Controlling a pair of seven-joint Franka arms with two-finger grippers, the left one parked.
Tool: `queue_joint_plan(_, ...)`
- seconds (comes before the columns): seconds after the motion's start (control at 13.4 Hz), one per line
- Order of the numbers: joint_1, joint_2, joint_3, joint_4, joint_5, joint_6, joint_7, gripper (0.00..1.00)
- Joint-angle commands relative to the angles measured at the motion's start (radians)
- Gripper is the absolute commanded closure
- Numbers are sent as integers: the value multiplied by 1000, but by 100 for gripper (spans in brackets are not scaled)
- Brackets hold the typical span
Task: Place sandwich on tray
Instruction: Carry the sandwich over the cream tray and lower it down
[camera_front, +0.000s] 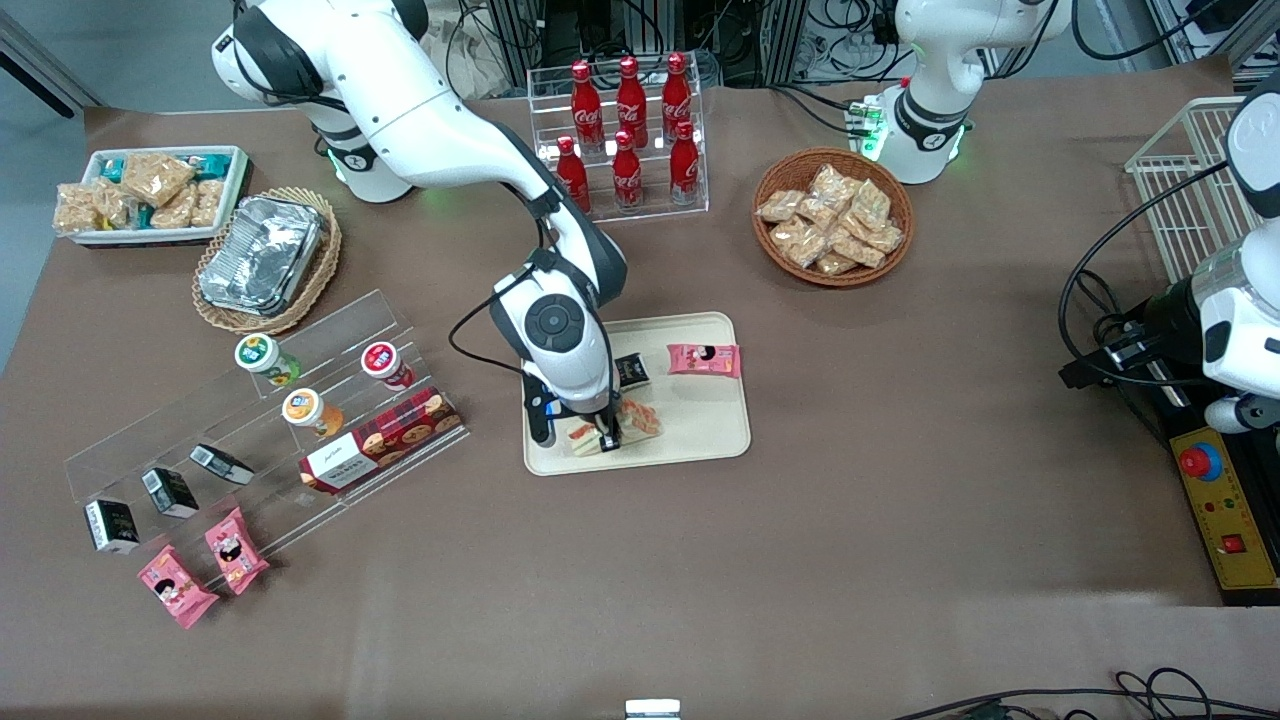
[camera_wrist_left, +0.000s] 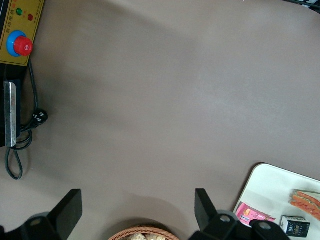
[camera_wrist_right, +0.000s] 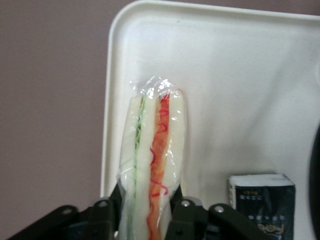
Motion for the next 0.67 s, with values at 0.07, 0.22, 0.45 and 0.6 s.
queue_joint_plan(0.07, 3, 28, -5, 63, -26, -8, 31, 0)
queue_joint_plan(0.22, 2, 5, -7, 66, -40, -54, 15, 0)
queue_joint_plan(0.45, 2, -82, 4, 66, -147, -172, -54, 0)
queue_joint_plan(0.6, 5, -156, 4, 65, -144, -239, -191, 0)
